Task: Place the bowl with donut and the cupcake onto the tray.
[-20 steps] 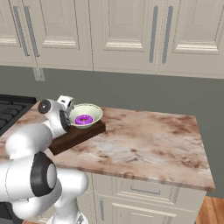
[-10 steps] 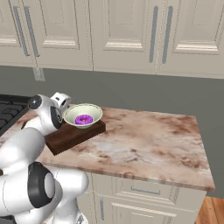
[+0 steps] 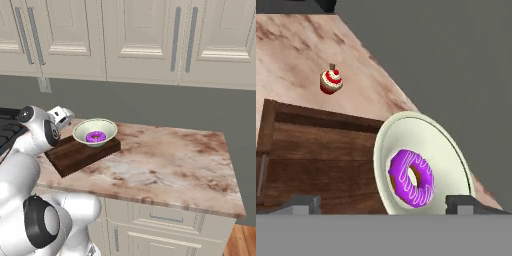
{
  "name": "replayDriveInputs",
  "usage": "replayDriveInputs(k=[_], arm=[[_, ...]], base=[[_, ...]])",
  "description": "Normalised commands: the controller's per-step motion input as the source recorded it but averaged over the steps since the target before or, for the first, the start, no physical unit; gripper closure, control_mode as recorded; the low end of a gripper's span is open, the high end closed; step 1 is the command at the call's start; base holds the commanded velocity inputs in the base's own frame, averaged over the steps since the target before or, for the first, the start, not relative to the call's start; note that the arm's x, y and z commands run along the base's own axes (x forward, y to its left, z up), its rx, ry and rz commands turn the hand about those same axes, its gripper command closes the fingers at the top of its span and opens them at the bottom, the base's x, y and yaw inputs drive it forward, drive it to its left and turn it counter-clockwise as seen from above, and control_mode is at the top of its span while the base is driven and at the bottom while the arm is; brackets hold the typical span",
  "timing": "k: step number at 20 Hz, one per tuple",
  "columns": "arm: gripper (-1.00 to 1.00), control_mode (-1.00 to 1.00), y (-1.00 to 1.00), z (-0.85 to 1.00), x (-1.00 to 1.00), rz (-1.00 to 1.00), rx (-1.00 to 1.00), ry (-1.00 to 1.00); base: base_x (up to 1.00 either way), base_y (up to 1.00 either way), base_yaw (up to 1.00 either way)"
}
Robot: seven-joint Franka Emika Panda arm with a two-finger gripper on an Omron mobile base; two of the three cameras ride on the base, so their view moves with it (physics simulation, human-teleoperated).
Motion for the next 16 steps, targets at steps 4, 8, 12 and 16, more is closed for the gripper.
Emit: replayDriveInputs(k=[4,8,12,16], arm=[[-1.00,-1.00,0.15,0.07,-0.14,-0.15,0.19,0.00],[-1.00,-1.00,0.13,0.04,-0.09,-0.15,0.21,0.00],[-1.00,-1.00,0.15,0.06,-0.05,-0.15,0.20,0.01],[-1.00,-1.00,0.20,0.02,0.00,-0.15,0.16,0.01]], base=[[0.00,0.00,0.00],[0.00,0.00,0.00],[0.00,0.00,0.00],[0.00,0.00,0.00]])
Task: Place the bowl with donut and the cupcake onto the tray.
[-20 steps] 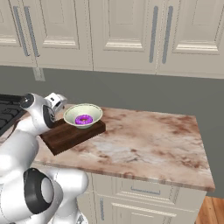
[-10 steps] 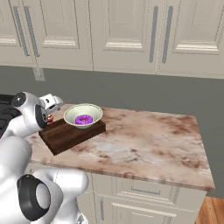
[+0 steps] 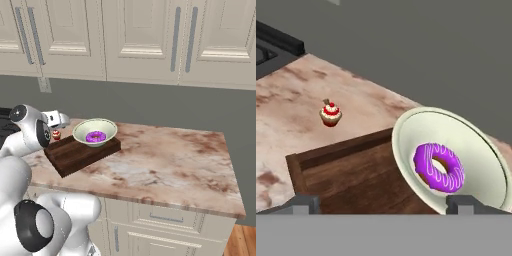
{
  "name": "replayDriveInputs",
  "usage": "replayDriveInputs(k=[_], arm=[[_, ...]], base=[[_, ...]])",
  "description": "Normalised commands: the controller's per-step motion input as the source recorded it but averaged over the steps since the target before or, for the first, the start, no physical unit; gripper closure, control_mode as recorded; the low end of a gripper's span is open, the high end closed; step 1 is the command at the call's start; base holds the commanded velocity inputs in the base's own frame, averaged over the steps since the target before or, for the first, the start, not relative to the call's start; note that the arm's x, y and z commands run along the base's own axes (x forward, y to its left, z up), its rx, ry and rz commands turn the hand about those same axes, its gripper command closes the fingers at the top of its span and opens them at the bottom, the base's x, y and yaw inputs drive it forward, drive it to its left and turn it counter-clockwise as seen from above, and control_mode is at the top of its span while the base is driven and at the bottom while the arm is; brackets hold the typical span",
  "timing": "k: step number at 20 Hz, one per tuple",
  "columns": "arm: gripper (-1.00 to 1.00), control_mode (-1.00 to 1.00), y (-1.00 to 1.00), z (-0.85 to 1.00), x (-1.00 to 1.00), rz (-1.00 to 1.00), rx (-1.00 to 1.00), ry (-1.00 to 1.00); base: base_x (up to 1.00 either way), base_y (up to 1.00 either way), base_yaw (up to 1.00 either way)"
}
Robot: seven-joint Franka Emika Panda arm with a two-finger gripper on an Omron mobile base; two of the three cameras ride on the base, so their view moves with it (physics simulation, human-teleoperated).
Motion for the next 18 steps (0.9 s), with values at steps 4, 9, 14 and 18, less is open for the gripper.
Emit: replayDriveInputs(k=[4,9,14,18], arm=[[-1.00,-1.00,0.23,0.00,0.00,-0.17,0.16,0.01],[-1.00,-1.00,0.14,0.11,0.00,-0.13,0.18,0.05],[-1.00,-1.00,0.12,0.12,0.04,-0.07,0.09,0.15],[-1.00,-1.00,0.19,0.00,0.16,-0.05,0.03,0.20]], base=[[0.00,0.00,0.00],[0.00,0.00,0.00],[0.00,0.00,0.00],[0.00,0.00,0.00]])
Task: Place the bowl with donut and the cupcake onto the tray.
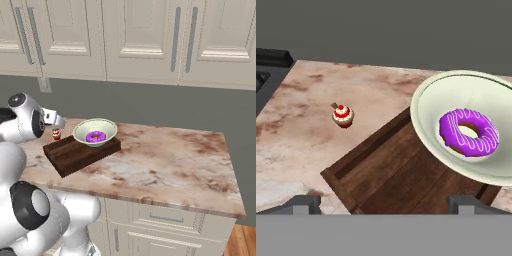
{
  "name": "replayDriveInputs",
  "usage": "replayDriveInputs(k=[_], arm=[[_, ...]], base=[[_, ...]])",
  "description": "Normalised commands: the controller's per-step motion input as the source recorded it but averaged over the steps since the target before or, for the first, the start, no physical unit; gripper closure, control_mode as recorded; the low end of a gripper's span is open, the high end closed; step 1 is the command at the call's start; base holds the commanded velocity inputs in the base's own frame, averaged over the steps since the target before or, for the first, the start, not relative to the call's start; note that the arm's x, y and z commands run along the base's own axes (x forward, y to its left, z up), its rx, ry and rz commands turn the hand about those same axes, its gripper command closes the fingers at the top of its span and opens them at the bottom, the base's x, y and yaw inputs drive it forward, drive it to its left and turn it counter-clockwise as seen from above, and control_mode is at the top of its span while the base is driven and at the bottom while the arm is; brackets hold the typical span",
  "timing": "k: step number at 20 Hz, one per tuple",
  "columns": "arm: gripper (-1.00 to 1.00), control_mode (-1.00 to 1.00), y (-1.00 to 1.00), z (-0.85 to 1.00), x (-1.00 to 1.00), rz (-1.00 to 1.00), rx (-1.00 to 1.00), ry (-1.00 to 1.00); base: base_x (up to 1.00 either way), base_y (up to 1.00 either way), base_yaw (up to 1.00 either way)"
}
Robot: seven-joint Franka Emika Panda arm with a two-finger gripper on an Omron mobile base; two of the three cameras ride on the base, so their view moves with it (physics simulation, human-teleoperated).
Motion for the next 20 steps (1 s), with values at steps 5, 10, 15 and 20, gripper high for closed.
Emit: replayDriveInputs(k=[5,10,15,20], arm=[[-1.00,-1.00,0.12,-0.06,0.35,-0.04,0.02,0.12],[-1.00,-1.00,0.03,-0.19,0.34,-0.01,0.02,0.06],[-1.00,-1.00,0.00,-0.34,0.18,0.00,0.00,0.02],[-1.00,-1.00,0.03,-0.35,0.11,0.00,0.00,0.00]], base=[[0.00,0.00,0.00],[0.00,0.00,0.00],[0.00,0.00,0.00],[0.00,0.00,0.00]])
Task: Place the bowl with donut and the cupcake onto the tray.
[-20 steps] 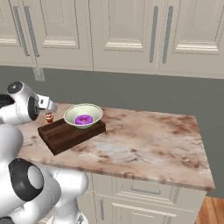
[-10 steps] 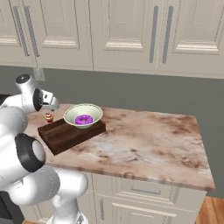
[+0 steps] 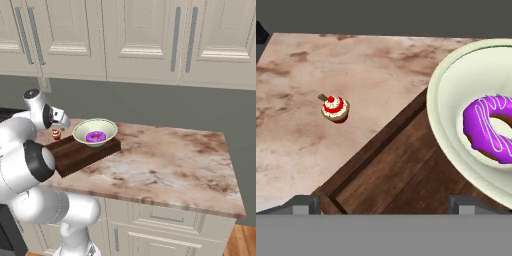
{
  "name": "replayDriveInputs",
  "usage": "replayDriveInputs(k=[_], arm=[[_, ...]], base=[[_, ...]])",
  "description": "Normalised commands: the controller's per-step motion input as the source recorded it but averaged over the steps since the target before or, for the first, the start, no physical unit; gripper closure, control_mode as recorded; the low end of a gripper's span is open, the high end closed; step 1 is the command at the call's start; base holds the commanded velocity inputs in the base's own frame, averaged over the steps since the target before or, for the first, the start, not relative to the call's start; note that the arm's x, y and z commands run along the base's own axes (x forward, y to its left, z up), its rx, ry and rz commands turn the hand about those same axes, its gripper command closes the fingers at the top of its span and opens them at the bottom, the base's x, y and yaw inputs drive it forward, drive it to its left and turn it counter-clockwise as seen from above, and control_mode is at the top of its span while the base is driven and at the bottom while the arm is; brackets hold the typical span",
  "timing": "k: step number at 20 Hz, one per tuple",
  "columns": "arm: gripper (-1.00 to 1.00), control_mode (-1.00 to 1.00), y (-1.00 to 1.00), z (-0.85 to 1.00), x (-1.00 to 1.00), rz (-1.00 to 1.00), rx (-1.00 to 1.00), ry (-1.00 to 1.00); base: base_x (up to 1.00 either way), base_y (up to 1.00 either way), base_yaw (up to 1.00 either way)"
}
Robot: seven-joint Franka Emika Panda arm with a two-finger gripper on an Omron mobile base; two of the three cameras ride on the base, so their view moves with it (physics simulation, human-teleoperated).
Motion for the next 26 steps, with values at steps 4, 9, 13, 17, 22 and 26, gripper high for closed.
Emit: replayDriveInputs(k=[4,9,13,17,22,26], arm=[[-1.00,-1.00,0.01,-0.16,0.07,0.00,0.01,0.00],[-1.00,-1.00,0.14,-0.07,0.22,0.00,0.01,0.02],[-1.00,-1.00,0.30,-0.05,0.28,0.00,0.00,0.06],[-1.00,-1.00,0.33,-0.06,0.25,0.00,0.00,0.06],[-1.00,-1.00,0.28,-0.10,0.20,0.00,0.00,0.07],[-1.00,-1.00,0.23,-0.14,0.14,0.00,0.00,0.07]], base=[[0.00,0.00,0.00],[0.00,0.00,0.00],[0.00,0.00,0.00],[0.00,0.00,0.00],[0.00,0.00,0.00],[0.00,0.00,0.00]])
